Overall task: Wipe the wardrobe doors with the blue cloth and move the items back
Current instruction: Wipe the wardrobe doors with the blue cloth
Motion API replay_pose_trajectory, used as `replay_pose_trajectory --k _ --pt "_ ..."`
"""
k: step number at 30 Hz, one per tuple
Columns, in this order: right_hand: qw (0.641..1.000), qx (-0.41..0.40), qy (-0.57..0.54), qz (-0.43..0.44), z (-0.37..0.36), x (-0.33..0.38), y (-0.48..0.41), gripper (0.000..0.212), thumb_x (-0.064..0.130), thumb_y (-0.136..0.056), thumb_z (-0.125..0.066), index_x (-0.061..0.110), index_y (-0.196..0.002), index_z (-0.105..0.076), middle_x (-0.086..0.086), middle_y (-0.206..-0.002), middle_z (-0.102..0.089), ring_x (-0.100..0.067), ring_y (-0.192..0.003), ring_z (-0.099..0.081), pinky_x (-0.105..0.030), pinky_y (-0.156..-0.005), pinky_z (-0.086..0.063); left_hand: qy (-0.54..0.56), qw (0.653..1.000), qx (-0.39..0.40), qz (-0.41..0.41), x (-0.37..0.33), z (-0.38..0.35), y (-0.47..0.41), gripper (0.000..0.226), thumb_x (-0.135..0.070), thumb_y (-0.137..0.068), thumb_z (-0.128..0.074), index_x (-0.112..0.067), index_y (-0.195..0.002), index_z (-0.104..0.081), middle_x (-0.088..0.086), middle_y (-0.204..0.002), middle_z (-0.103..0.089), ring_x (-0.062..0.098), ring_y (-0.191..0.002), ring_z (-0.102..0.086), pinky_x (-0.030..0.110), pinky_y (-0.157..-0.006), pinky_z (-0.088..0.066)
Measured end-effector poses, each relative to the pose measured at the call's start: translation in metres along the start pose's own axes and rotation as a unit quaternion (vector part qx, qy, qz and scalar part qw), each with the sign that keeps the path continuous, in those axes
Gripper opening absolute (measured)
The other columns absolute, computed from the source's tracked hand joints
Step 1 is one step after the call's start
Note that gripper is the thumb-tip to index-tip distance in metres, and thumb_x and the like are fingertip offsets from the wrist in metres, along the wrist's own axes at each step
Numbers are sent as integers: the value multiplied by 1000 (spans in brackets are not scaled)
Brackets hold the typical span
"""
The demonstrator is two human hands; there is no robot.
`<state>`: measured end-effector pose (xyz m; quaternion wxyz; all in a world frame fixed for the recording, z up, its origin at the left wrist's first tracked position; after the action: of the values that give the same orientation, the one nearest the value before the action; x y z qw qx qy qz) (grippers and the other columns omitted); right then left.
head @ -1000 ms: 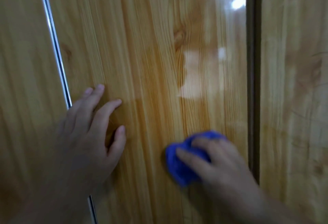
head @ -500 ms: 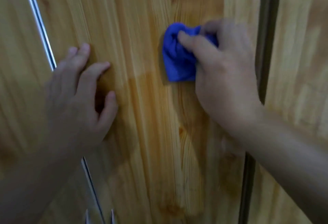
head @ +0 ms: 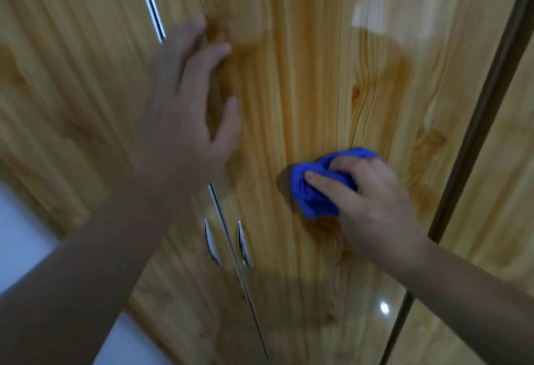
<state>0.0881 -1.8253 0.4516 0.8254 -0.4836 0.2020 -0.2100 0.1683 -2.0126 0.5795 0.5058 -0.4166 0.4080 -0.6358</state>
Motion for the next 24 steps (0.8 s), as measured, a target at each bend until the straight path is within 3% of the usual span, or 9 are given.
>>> replay_pose_trajectory --k 2,6,12,15,17,24 --pt "1000 -8 -8 -25 5 1 -4 36 5 -95 -65 15 -130 -64 -14 -119 -51 -35 -93 -51 -37 -84 -39 16 999 47 15 4 -11 50 48 -24 -98 -59 -4 -141 -54 20 -157 -42 34 -152 -35 45 -126 -30" --pt "999 -35 6 -31 3 29 -39 30 7 -96 -68 9 -125 -71 -21 -113 -62 -35 -96 -49 -41 -81 -44 -26 995 97 31 21 -28 125 56 -13 -91 -66 0 -143 -52 21 -159 -41 37 -155 -29 51 -125 -30" --pt "994 -90 4 -55 -18 65 -98 21 19 -97 -64 16 -114 -75 -10 -111 -70 -31 -95 -64 -40 -78 -50 -28 997 67 37 29 -42 148 65 -9 -85 -60 3 -148 -45 25 -159 -39 41 -152 -32 51 -126 -28" --pt "992 -111 48 -37 -45 84 -73 21 11 -98 -63 9 -114 -76 -16 -106 -70 -37 -87 -63 -45 -73 -47 -44 997 49 26 30 -46 149 68 -14 -86 -61 3 -149 -44 27 -159 -39 44 -151 -33 53 -125 -29" --pt "996 -82 28 -36 -70 95 -34 23 9 -100 -59 8 -117 -74 -18 -107 -70 -37 -88 -62 -46 -74 -45 -47 998 45 16 32 -48 151 67 -18 -89 -61 4 -150 -43 29 -159 -37 44 -151 -32 53 -125 -28" --pt "993 -40 11 -107 -116 101 62 34 5 -103 -46 12 -119 -75 -13 -106 -71 -25 -90 -53 -40 -74 -47 -59 997 56 -13 34 -50 153 71 -14 -85 -62 9 -150 -43 34 -158 -36 47 -151 -31 55 -124 -29"
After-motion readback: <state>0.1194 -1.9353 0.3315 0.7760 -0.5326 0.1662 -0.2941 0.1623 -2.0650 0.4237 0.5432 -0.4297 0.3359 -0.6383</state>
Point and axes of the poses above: each hand's wrist, its own y-axis away from the middle knuckle, its own z-axis out of the back of the hand, x = y × z, the point moved 9 cm from there along -y, towards the middle knuckle
